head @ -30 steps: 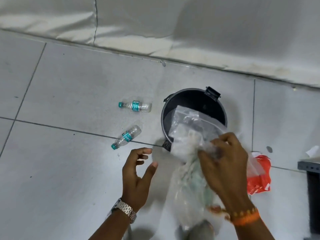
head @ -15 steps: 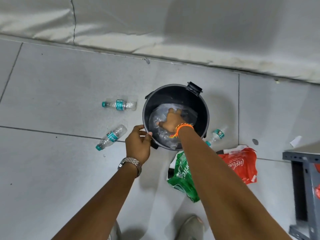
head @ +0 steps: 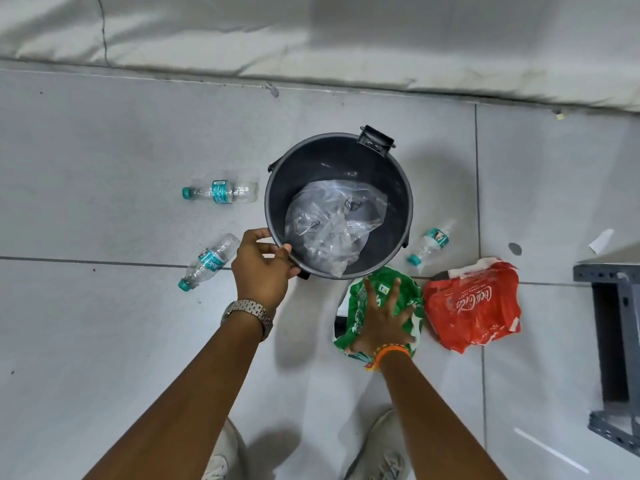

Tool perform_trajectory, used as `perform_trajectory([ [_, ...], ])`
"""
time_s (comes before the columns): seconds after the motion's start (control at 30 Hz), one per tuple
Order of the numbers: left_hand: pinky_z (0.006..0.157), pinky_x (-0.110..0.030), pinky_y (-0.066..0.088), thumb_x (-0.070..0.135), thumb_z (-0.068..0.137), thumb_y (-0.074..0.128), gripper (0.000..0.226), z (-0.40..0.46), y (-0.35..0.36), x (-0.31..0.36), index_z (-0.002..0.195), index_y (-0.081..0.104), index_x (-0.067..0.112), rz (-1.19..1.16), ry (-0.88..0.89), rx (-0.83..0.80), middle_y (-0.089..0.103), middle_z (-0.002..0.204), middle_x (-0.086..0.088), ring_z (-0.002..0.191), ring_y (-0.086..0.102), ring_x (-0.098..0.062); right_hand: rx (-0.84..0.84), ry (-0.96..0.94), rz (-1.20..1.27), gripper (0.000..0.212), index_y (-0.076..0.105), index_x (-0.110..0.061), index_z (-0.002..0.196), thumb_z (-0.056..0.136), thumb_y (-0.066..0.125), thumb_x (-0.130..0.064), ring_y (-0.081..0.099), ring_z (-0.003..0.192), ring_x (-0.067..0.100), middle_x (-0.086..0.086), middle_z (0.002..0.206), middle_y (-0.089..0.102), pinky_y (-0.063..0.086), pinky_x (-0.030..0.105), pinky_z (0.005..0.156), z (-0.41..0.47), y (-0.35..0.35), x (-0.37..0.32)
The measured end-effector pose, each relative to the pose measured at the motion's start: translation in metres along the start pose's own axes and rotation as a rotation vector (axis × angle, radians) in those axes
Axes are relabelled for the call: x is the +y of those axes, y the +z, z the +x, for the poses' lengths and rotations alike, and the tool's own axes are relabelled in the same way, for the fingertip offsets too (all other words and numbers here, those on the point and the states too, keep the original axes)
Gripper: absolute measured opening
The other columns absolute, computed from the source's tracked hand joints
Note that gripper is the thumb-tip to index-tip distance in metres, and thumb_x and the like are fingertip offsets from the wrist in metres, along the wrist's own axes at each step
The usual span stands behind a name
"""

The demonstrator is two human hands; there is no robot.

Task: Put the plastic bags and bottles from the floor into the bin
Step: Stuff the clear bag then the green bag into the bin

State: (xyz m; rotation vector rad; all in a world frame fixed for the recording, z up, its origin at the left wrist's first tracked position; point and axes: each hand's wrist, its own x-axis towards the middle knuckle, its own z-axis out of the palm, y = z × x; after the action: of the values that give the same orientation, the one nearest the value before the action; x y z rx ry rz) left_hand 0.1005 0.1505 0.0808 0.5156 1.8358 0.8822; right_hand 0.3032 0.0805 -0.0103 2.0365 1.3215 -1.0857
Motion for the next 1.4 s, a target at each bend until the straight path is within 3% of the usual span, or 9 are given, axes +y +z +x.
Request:
perform_trajectory([
  [0.27, 0.068, -0.038, 0.064, 0.005, 0.09, 0.067, 0.034, 0.003, 0.001, -0.006, 0.121, 0.056, 0.012, -0.027, 0.022, 0.018, 0.064, 0.097, -0.008, 0.079, 0.074, -0.025, 0.218, -0.151, -0.113, 0.091, 0.023, -0.039, 0.152, 0.081, 0.076, -0.021, 0.043, 0.133, 0.052, 0.027, 0.16, 0.017, 0.049, 0.053, 0.1, 0.04, 0.04, 0.015],
  [0.4, 0.067, -0.041, 0.064, 0.005, 0.089, 0.068, 0.032, 0.001, 0.001, -0.002, 0.118, 0.058, 0.012, -0.039, 0.004, 0.034, 0.064, 0.097, -0.012, 0.079, 0.074, -0.028, 0.473, -0.178, 0.318, 0.054, 0.058, -0.023, 0.128, 0.078, 0.067, -0.005, 0.064, 0.108, 0.039, 0.015, 0.124, 0.063, 0.055, 0.045, 0.092, -0.01, -0.005, 0.023],
  [0.6, 0.069, -0.045, 0.064, 0.004, 0.088, 0.069, 0.032, -0.003, 0.001, 0.005, 0.115, 0.058, 0.014, -0.023, -0.029, 0.031, 0.065, 0.095, -0.011, 0.079, 0.074, -0.03, 0.973, -0.31, 0.988, 0.053, 0.056, -0.017, 0.121, 0.077, 0.075, 0.004, 0.063, 0.096, 0.009, -0.002, 0.115, 0.064, 0.044, 0.003, 0.081, -0.161, -0.148, -0.006],
  [0.7, 0.066, -0.042, 0.064, 0.002, 0.088, 0.069, 0.031, -0.004, 0.0, 0.007, 0.114, 0.057, 0.014, -0.036, -0.044, 0.035, 0.065, 0.095, -0.013, 0.08, 0.073, -0.031, 0.896, -0.519, 1.147, 0.056, 0.049, -0.02, 0.122, 0.079, 0.073, 0.005, 0.066, 0.099, 0.003, -0.019, 0.117, 0.06, 0.056, 0.02, 0.081, -0.154, -0.172, -0.054],
  [0.8, 0.061, -0.037, 0.062, 0.0, 0.087, 0.068, 0.031, -0.003, 0.0, 0.006, 0.113, 0.057, 0.013, -0.045, -0.041, 0.038, 0.065, 0.094, -0.016, 0.077, 0.073, -0.032, 0.933, -0.491, 0.955, 0.059, 0.043, -0.013, 0.125, 0.073, 0.07, -0.003, 0.062, 0.11, 0.032, 0.01, 0.132, 0.051, 0.056, 0.049, 0.087, -0.101, -0.157, -0.111],
  [1.13, 0.064, -0.04, 0.063, -0.001, 0.088, 0.068, 0.03, 0.0, -0.003, 0.005, 0.114, 0.056, 0.009, -0.06, -0.031, 0.015, 0.064, 0.095, -0.021, 0.072, 0.071, -0.032, 0.009, -0.332, 0.09, 0.072, 0.025, -0.021, 0.156, 0.094, 0.061, -0.032, 0.047, 0.134, 0.048, 0.023, 0.166, -0.003, 0.041, 0.047, 0.112, -0.013, -0.152, -0.153],
  [1.23, 0.058, -0.035, 0.063, -0.003, 0.089, 0.066, 0.03, 0.0, -0.004, 0.007, 0.116, 0.055, 0.006, -0.098, -0.055, -0.016, 0.063, 0.092, -0.018, 0.069, 0.069, -0.027, 0.449, -0.406, 0.37, 0.05, 0.052, -0.025, 0.135, 0.087, 0.061, -0.037, 0.07, 0.103, 0.031, 0.01, 0.13, 0.065, 0.056, 0.041, 0.09, -0.042, -0.182, -0.106],
  [1.33, 0.061, -0.035, 0.064, -0.002, 0.089, 0.065, 0.03, 0.0, -0.005, 0.006, 0.117, 0.055, 0.005, -0.122, -0.068, -0.042, 0.062, 0.09, -0.016, 0.075, 0.069, -0.03, 0.959, -0.239, 0.736, 0.013, 0.067, -0.016, 0.099, 0.087, 0.065, -0.019, 0.066, 0.074, 0.02, 0.001, 0.085, 0.073, 0.047, 0.014, 0.068, -0.068, -0.195, -0.019],
  [1.4, 0.067, -0.041, 0.064, -0.002, 0.089, 0.065, 0.032, 0.0, -0.008, 0.006, 0.12, 0.055, 0.004, -0.134, -0.071, -0.051, 0.062, 0.091, -0.016, 0.079, 0.069, -0.032, 0.913, 0.004, 0.816, 0.016, 0.068, -0.005, 0.1, 0.085, 0.068, -0.013, 0.065, 0.086, 0.026, 0.009, 0.091, 0.071, 0.042, 0.007, 0.073, -0.054, -0.178, 0.044],
])
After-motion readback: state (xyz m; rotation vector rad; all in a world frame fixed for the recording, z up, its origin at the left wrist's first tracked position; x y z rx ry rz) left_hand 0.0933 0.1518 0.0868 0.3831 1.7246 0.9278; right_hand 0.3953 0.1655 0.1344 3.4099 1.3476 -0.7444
